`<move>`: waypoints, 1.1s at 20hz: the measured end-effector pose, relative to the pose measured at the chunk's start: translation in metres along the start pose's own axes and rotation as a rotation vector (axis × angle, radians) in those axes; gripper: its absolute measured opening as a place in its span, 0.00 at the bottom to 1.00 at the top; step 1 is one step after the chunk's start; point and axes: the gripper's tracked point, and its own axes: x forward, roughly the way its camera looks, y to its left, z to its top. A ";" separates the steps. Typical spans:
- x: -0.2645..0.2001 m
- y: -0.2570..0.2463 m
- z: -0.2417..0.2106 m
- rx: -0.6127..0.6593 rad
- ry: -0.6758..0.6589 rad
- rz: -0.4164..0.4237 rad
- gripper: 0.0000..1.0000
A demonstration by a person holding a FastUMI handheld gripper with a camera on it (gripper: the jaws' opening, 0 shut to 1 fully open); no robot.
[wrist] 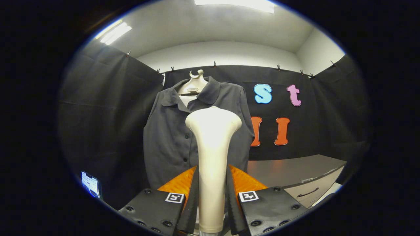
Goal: Iron the clothes twice with a garment steamer, once on the left side and once on the right side.
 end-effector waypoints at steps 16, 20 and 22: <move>0.018 0.003 -0.007 -0.004 0.015 0.014 0.47; 0.018 0.005 -0.010 0.004 0.024 0.016 0.47; 0.017 0.007 -0.011 0.004 0.028 0.020 0.47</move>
